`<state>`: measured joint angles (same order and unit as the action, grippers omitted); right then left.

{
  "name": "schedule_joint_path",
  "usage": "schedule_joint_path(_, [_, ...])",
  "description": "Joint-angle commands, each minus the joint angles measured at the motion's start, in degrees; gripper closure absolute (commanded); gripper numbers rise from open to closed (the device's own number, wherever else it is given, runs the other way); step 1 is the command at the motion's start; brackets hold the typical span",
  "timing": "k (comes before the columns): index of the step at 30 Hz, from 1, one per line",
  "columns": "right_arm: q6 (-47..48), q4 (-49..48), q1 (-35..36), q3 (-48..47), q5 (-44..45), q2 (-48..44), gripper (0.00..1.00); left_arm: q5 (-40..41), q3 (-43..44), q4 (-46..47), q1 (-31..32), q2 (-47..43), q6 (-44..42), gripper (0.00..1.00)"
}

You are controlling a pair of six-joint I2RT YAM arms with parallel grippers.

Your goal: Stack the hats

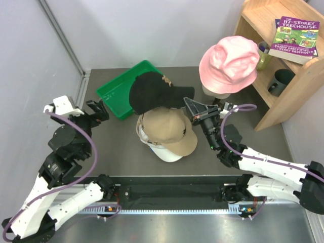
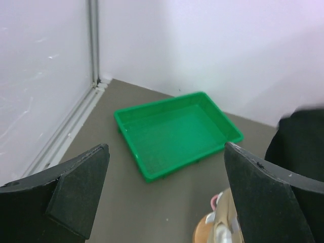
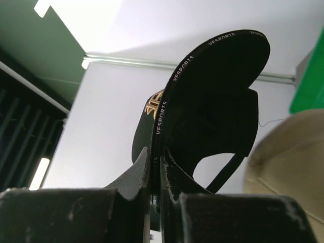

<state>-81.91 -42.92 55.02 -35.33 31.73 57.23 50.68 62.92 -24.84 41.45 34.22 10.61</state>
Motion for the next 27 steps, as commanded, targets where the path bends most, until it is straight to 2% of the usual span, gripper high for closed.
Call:
schedule_joint_path(1, [2.3,-10.0,1.2,3.8,-3.4,0.1,1.0,5.2,3.4,4.1,0.0,-0.6,-0.1,0.01])
schedule_joint_path(6, [2.0,-9.4,1.4,11.1,-3.1,-5.2,1.0,5.0,4.0,5.3,0.0,0.2,-1.8,0.01])
schedule_joint_path(14, [0.3,1.5,1.6,18.8,-0.8,-18.4,1.0,6.3,3.5,6.1,-0.1,-0.1,-3.8,0.01])
schedule_joint_path(18, [-1.4,7.2,1.6,21.2,-1.5,-20.3,1.0,6.8,3.6,6.5,-0.1,-0.3,-4.7,0.01])
schedule_joint_path(27, [-6.6,3.9,1.7,30.5,-0.3,-22.2,1.0,7.0,3.7,6.5,-0.1,-0.6,-4.1,0.01])
